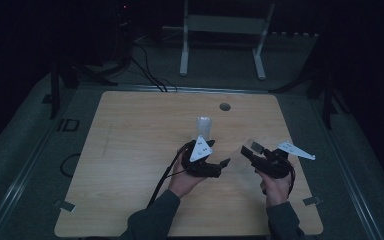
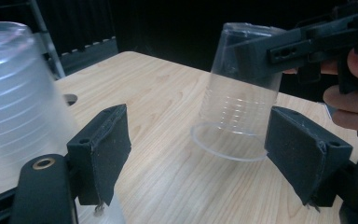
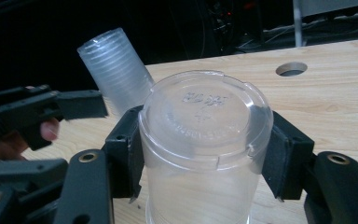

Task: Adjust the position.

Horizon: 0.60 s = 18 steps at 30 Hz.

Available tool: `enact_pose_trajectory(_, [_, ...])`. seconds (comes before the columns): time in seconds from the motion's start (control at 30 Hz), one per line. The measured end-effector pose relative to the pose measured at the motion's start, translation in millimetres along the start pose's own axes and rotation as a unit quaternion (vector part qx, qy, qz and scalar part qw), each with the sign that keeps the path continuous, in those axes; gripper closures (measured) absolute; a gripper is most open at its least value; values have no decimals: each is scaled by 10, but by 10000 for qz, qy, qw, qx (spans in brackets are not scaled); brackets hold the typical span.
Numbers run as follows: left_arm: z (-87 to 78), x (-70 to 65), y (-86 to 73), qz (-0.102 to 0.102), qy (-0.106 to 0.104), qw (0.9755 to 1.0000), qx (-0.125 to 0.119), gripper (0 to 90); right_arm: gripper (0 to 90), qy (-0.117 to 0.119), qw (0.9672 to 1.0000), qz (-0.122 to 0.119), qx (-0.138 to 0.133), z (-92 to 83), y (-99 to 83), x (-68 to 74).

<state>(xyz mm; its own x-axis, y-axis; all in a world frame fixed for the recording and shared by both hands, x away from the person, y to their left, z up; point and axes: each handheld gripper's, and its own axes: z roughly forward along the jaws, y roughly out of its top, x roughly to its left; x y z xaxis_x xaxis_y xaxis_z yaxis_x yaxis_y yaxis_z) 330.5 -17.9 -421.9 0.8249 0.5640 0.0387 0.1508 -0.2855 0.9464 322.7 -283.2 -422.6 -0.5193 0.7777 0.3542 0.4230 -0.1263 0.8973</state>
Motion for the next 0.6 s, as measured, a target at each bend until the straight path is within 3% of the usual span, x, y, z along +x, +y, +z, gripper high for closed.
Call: enact_pose_trajectory(0.6, [248, -118, -33, 90, -222, 9995, 212, 218, 398, 223, 9996, 142, -105, -24, 10, 49])
